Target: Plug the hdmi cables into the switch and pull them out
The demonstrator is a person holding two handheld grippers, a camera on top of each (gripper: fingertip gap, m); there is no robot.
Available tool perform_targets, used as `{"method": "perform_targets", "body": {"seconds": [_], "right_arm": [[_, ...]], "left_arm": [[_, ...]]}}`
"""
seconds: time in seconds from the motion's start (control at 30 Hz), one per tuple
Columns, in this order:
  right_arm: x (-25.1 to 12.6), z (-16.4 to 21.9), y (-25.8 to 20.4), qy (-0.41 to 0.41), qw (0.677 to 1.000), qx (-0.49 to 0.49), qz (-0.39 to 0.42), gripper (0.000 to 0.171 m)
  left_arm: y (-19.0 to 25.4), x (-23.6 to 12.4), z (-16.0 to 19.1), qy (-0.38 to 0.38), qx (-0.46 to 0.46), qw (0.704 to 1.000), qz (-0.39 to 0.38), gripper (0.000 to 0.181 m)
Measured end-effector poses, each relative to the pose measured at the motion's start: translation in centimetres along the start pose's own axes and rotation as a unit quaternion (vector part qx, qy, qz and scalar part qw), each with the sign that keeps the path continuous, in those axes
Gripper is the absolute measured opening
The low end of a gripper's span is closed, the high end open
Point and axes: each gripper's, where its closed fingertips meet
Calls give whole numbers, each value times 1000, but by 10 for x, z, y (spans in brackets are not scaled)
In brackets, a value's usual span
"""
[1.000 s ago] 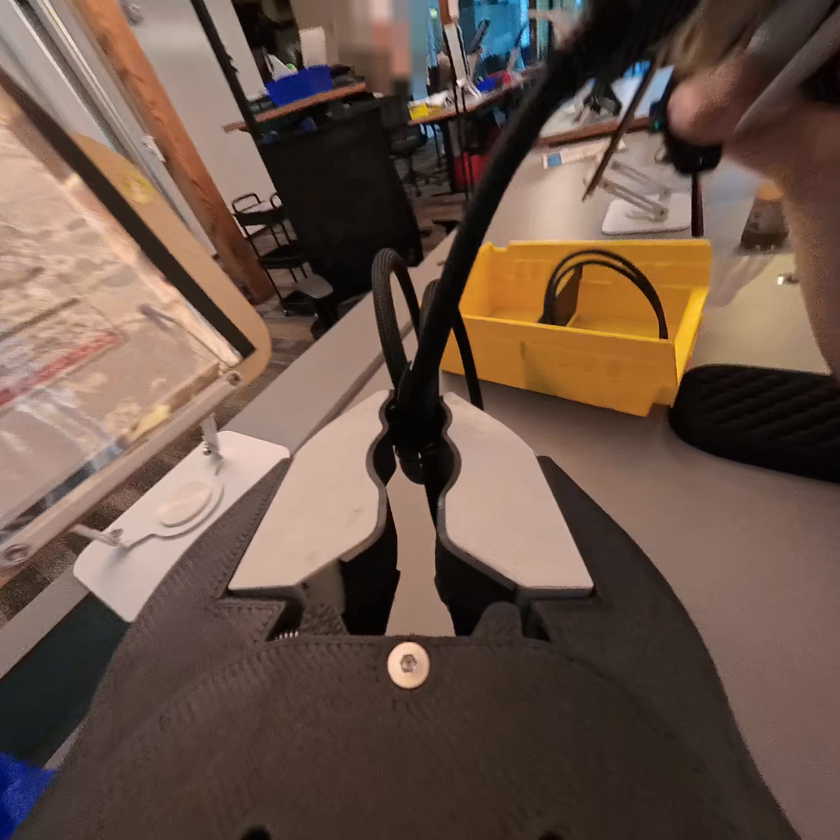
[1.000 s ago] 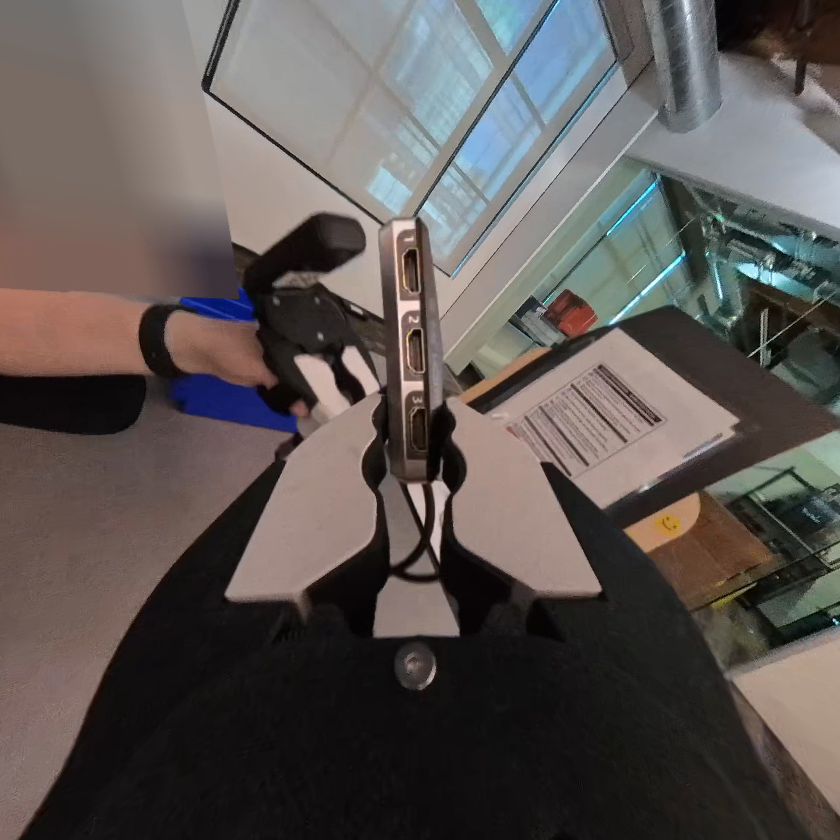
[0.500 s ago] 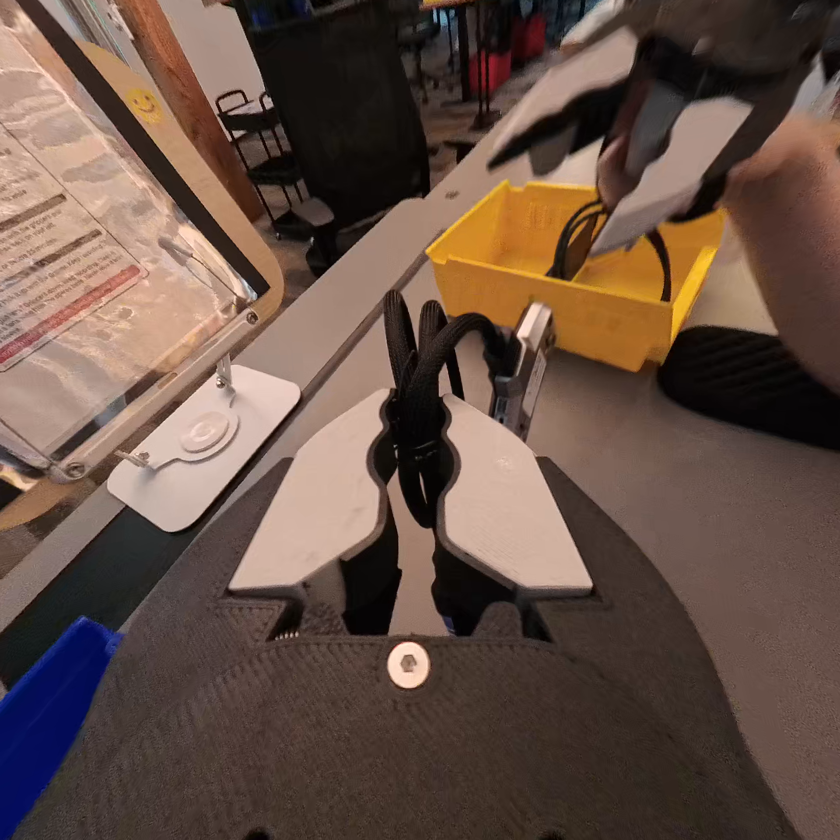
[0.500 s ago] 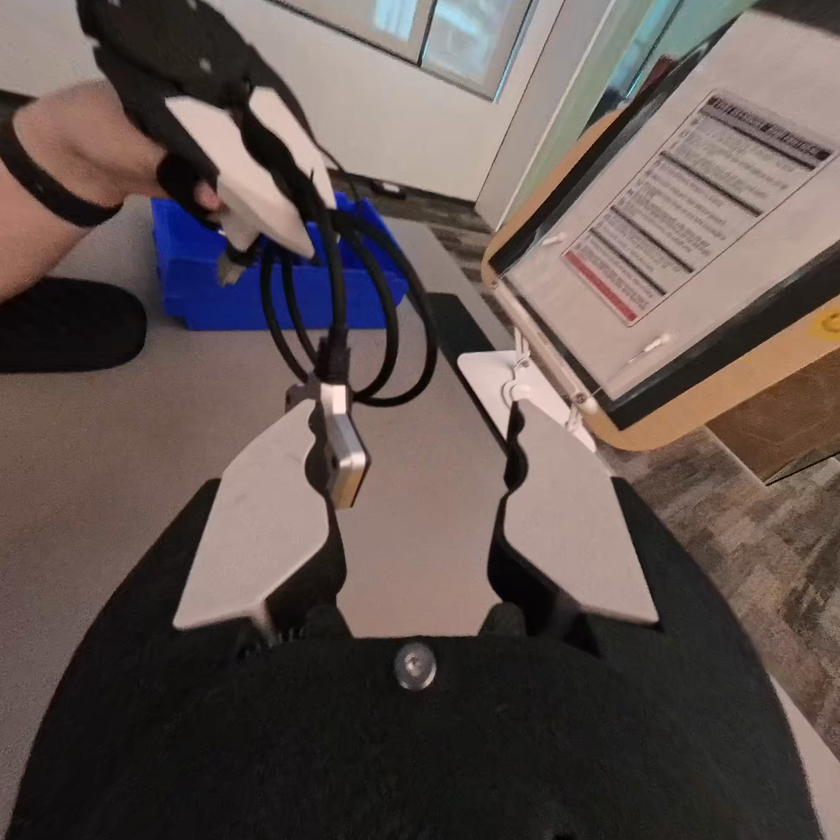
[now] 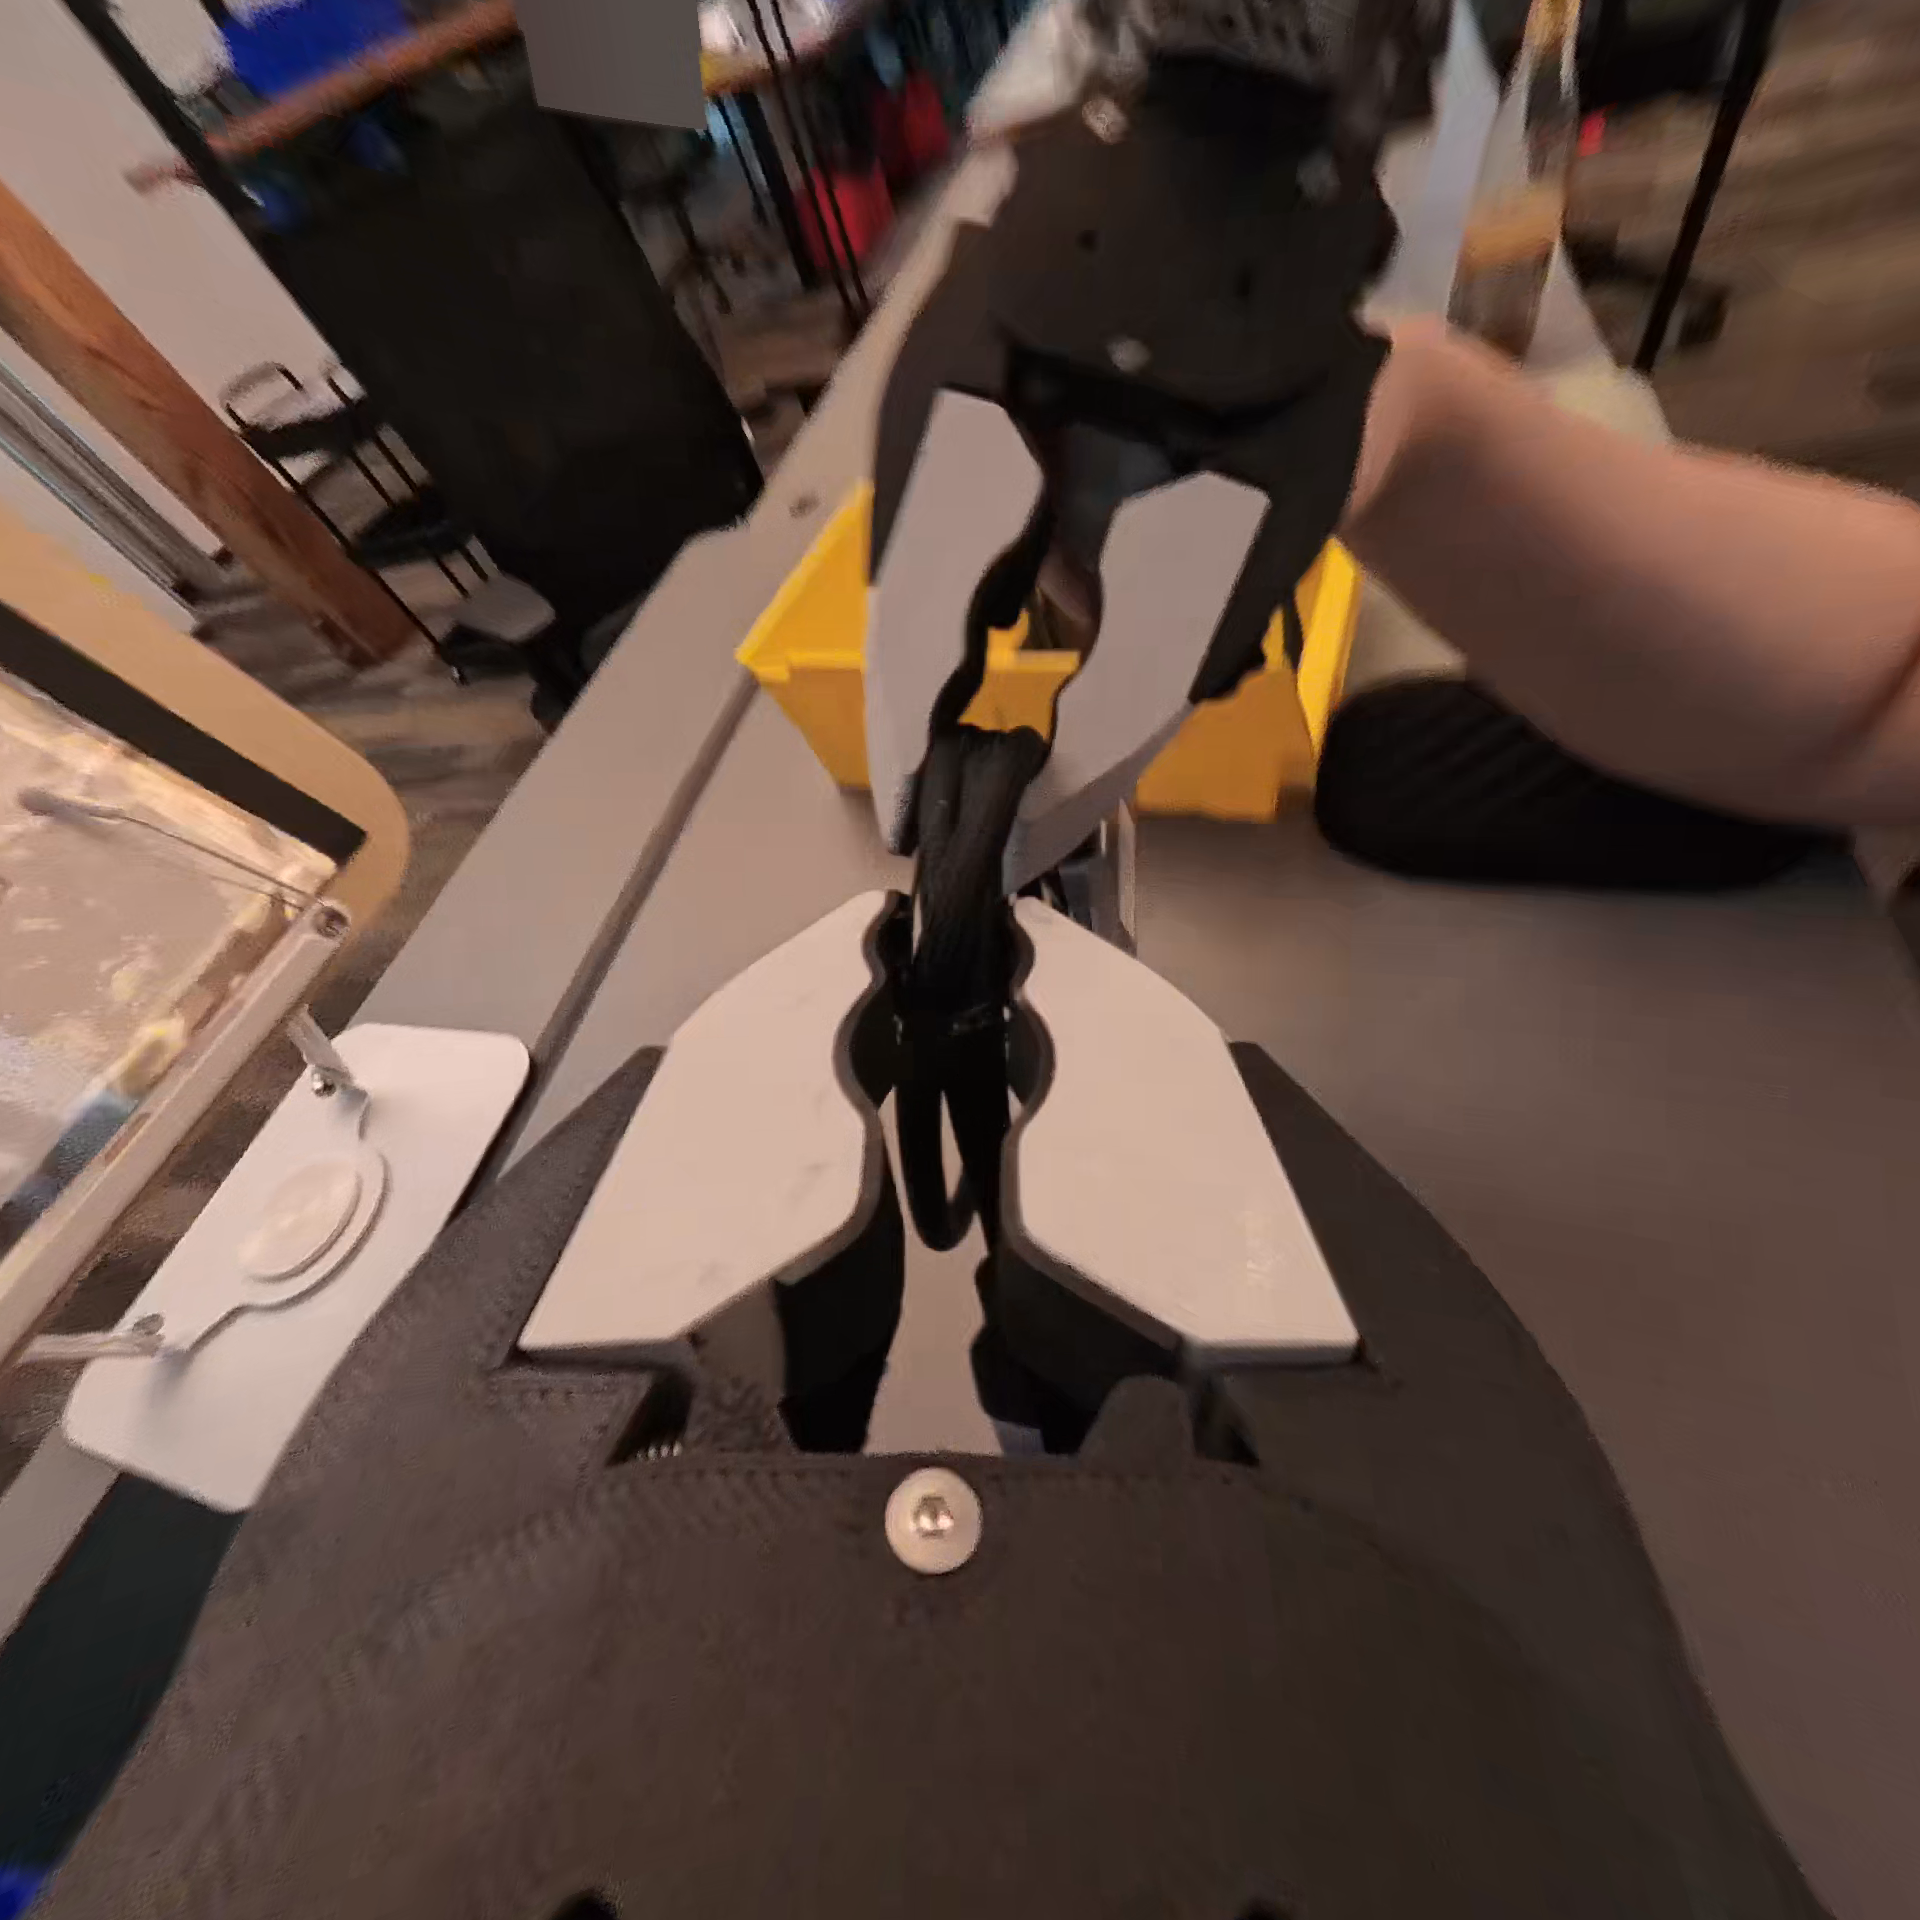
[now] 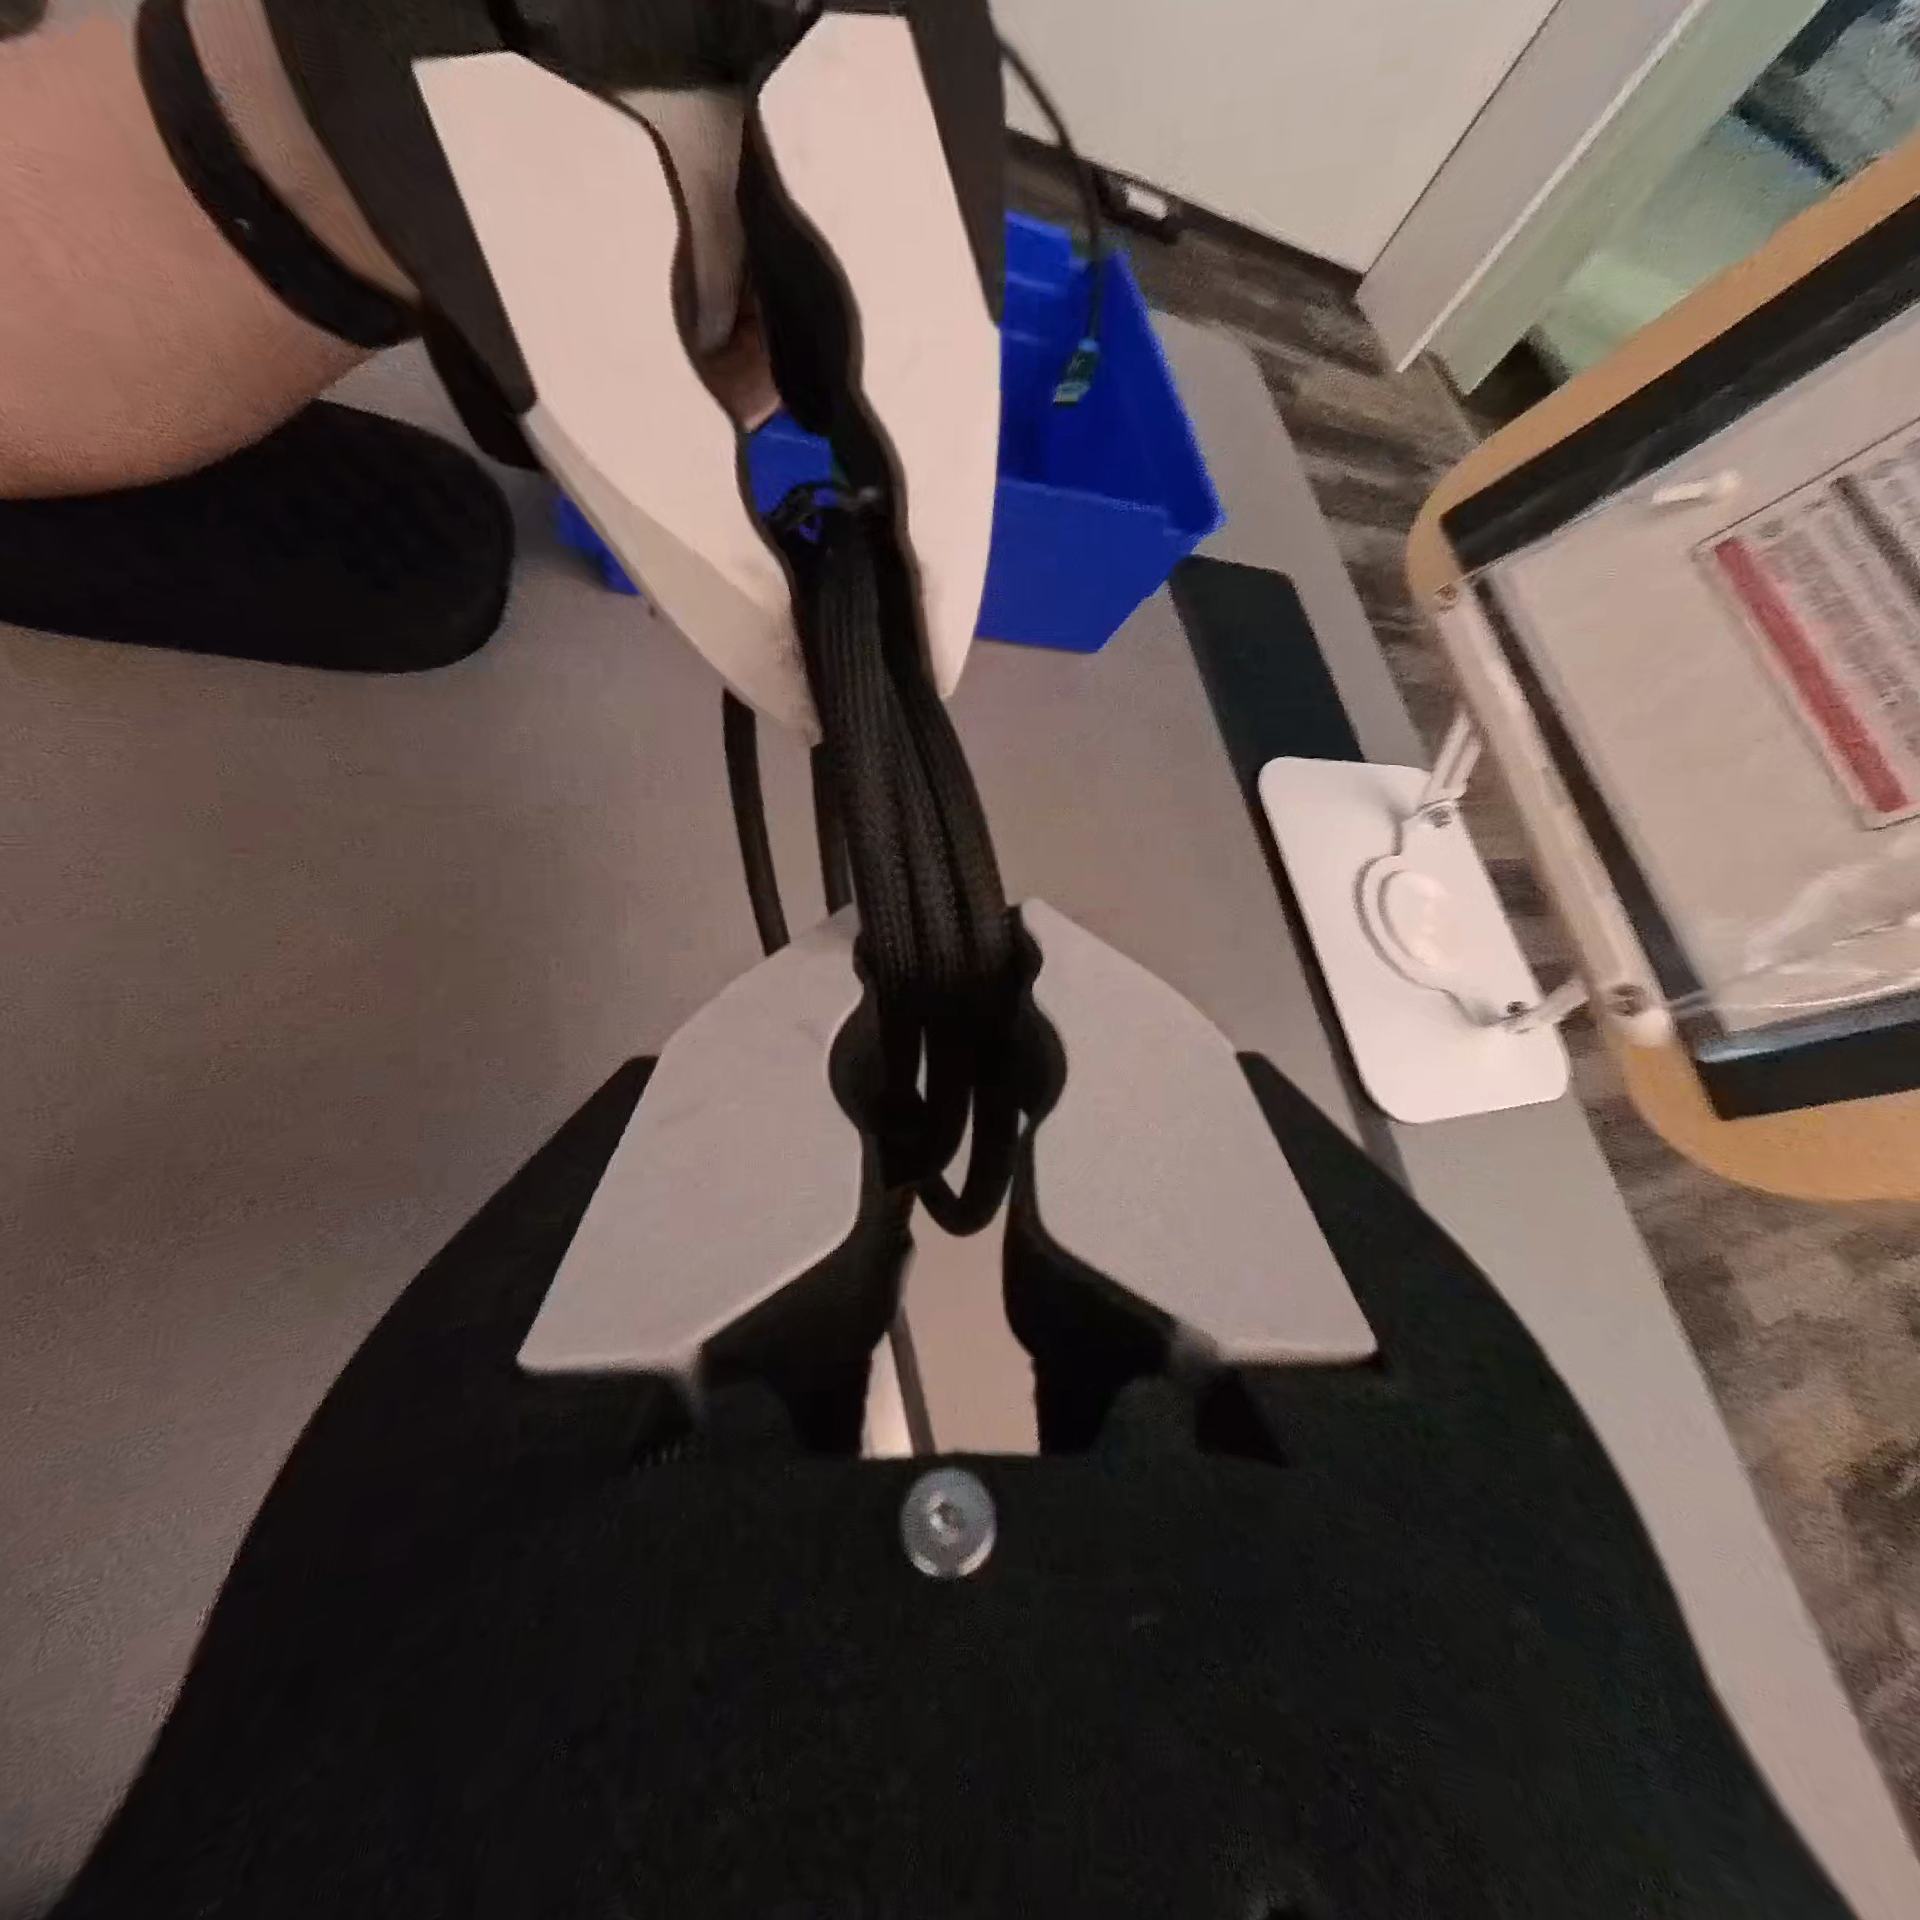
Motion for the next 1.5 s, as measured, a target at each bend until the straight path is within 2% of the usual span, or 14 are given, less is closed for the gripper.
{"method": "perform_targets", "body": {"seconds": [0.1, 0.23, 0.3, 0.4, 0.53, 0.67, 0.73, 0.83, 0.97, 1.07, 1.17, 1.23, 1.37, 1.5], "right_arm": [[-31, -10, 35, 20, 994, -33, 104, 21], [-113, 0, 102, 66, 957, -68, 273, 20], [-146, 33, 131, 64, 938, -75, 331, 20], [-167, 102, 164, 19, 925, -67, 374, 21], [-174, 181, 184, -92, 914, -29, 394, 21], [-170, 237, 178, -173, 918, 23, 355, 22], [-168, 243, 181, -145, 919, 73, 359, 21], [-173, 251, 189, -162, 902, 119, 381, 21], [-176, 250, 182, -116, 912, 166, 356, 20], [-172, 263, 169, -182, 917, 146, 325, 20], [-171, 290, 164, -284, 895, 131, 319, 21], [-171, 291, 168, -281, 891, 138, 330, 20], [-179, 273, 175, -212, 895, 175, 352, 20], [-197, 287, 168, -263, 878, 190, 353, 21]], "left_arm": [[-12, -23, -28, 102, -49, 993, -23, 43], [-19, -55, -40, 139, -45, 988, -49, 35], [-19, -61, -42, 140, -39, 988, -55, 33], [-16, -62, -43, 142, -35, 988, -50, 30], [-16, -54, -38, 129, -39, 990, -44, 30], [-14, -48, -36, 121, -40, 991, -39, 28], [-13, -46, -35, 117, -39, 992, -38, 28], [-11, -43, -35, 111, -34, 993, -35, 28], [-7, -42, -37, 109, -28, 993, -34, 27], [-6, -41, -38, 107, -25, 993, -34, 26], [-3, -40, -39, 108, -26, 993, -29, 26], [-2, -39, -39, 105, -24, 994, -30, 26], [-2, -40, -40, 105, -22, 994, -32, 26], [-1, -38, -40, 103, -22, 994, -29, 25]]}}
Point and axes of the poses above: each gripper's, where its closed fingertips meet, x out along the fingers, z out of its underside, y = z × x across the jaws, and after that the axes turned 9 degrees about z, right-handed
